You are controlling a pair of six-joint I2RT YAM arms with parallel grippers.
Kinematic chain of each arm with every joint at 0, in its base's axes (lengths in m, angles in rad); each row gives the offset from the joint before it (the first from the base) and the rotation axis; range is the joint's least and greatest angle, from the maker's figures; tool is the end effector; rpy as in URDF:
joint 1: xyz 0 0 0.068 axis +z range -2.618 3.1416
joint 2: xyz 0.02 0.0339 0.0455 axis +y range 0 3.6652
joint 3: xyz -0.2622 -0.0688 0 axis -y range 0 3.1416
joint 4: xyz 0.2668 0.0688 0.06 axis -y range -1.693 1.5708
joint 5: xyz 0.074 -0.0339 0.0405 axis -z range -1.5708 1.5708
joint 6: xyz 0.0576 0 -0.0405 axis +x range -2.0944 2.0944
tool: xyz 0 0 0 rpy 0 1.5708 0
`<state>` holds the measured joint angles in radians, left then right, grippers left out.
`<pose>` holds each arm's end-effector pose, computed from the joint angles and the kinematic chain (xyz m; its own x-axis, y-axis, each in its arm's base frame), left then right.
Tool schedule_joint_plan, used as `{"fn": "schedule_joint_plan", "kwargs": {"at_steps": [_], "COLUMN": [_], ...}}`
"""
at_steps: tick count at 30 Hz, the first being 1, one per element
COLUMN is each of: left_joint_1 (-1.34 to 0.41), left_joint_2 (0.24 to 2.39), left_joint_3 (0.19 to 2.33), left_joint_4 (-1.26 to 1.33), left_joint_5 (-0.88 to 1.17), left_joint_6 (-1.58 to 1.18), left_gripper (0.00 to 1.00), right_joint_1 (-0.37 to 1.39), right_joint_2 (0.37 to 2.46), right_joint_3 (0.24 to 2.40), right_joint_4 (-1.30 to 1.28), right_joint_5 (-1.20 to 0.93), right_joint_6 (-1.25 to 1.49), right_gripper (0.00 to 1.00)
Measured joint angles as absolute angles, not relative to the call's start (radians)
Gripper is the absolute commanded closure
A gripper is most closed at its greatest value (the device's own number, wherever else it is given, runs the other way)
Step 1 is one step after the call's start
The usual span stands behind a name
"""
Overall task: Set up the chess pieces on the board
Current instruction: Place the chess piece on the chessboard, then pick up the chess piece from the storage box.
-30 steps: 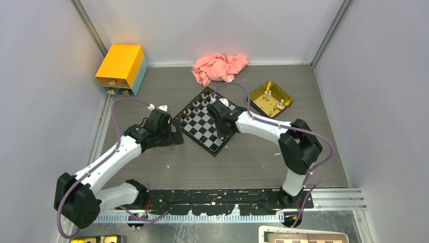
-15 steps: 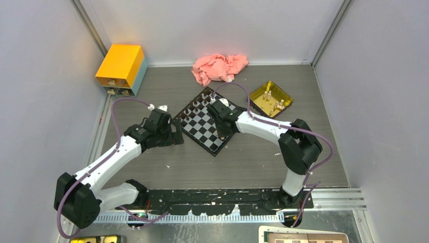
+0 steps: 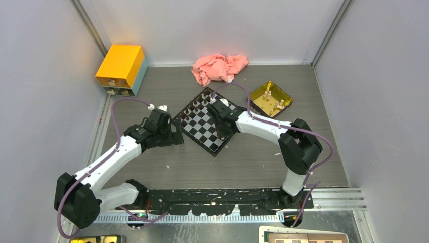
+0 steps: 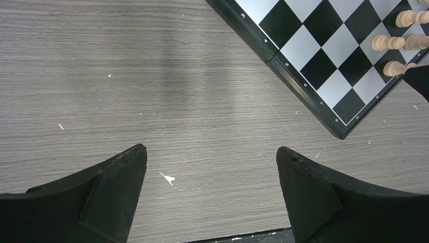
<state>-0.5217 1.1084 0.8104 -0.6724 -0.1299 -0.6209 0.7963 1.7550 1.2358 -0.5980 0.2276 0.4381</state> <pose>0.2203 -0.1180 0.2190 -0.8324 -0.1869 -0.5217 -0.0658 0.9681 -0.2417 0.2796 0.2671 0.1740 -0.8353 -0.2628 -0.4829 -0.3013 0.9535 0.0022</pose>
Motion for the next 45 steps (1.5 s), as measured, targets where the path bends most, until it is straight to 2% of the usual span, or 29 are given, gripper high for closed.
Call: {"fn": "schedule_joint_plan", "kwargs": {"at_steps": [16,23,30,35,45], "left_joint_1": [-0.522,-0.522,-0.522,-0.522,-0.522], "left_joint_2": [1.108,1.108,1.109,1.112,1.144], "left_joint_3": [0.810,0.810,0.810,0.810,0.812], "left_joint_4": [-0.670,-0.669,-0.669,-0.669,-0.670], "left_joint_5": [-0.130,-0.130,-0.131,-0.138,-0.157], "left_joint_6": [-0.620,-0.620,-0.621,-0.622,-0.624], "left_gripper": [0.00,0.00,0.00,0.00,0.00], "right_joint_1": [0.796,0.764,0.523,0.356,0.184], "right_joint_2": [1.732,1.660,1.657,1.740,1.950], "right_joint_3": [1.283,1.389,1.483,1.570,1.647], "right_joint_4": [-0.624,-0.647,-0.659,-0.659,-0.646], "right_joint_5": [0.218,0.290,0.331,0.340,0.316], "right_joint_6": [0.424,0.413,0.394,0.386,0.373], "right_gripper": [0.65,0.58,0.52,0.46,0.44]}}
